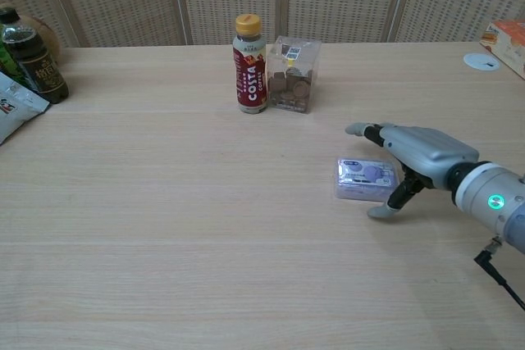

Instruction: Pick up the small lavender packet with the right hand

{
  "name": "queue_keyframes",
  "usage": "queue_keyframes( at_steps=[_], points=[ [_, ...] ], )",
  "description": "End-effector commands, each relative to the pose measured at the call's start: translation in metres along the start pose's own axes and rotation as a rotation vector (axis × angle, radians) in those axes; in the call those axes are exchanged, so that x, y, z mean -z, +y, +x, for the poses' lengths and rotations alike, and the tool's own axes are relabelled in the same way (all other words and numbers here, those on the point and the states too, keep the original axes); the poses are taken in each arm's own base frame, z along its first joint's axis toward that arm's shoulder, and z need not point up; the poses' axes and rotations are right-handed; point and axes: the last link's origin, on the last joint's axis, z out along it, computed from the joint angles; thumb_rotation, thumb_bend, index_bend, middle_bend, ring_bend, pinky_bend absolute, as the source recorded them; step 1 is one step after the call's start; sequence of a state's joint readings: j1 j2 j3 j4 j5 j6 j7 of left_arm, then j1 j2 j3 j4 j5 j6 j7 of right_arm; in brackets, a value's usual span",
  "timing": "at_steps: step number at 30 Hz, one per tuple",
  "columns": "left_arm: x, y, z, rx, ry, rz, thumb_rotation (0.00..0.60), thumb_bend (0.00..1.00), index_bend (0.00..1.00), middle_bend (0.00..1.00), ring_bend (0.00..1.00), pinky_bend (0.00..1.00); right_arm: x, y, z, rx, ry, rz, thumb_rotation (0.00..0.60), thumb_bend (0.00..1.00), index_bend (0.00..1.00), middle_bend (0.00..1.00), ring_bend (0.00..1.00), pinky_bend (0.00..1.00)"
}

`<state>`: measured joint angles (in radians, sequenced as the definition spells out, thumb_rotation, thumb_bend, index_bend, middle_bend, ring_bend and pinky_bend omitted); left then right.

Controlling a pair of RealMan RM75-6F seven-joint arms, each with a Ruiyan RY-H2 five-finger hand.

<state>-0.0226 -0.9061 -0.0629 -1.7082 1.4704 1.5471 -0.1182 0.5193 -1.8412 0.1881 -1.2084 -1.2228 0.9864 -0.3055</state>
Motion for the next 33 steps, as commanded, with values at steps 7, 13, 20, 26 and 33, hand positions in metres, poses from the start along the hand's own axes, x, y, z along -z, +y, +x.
queue_keyframes(
  at_steps=[7,13,20,26,33],
  points=[
    [0.001,-0.001,0.001,-0.001,0.006,0.004,0.6,0.0,0.02,0.0,0.0,0.0,-0.009,0.012,-0.009,-0.03,0.097,-0.004,0.6,0.0,0.35,0.55,0.4,0.15],
    [0.001,0.0,0.0,-0.003,0.002,0.001,0.6,0.0,0.02,0.0,0.0,0.0,-0.006,0.015,-0.007,-0.054,0.131,0.011,0.6,0.0,0.43,0.63,0.47,0.21],
    [0.001,0.0,0.0,-0.001,0.002,0.0,0.6,0.0,0.02,0.0,0.0,0.0,0.003,-0.001,0.021,-0.087,0.224,0.08,0.6,0.0,0.43,0.63,0.47,0.21],
    [0.001,0.001,0.0,0.001,-0.004,-0.005,0.6,0.0,0.02,0.0,0.0,0.0,0.013,-0.028,0.068,-0.109,0.324,0.144,0.6,0.0,0.43,0.63,0.48,0.21],
    [0.002,0.003,-0.001,0.003,-0.008,-0.014,0.6,0.0,0.02,0.0,0.0,0.0,0.025,-0.057,0.12,-0.097,0.387,0.16,0.6,0.0,0.43,0.63,0.47,0.21]
  ],
)
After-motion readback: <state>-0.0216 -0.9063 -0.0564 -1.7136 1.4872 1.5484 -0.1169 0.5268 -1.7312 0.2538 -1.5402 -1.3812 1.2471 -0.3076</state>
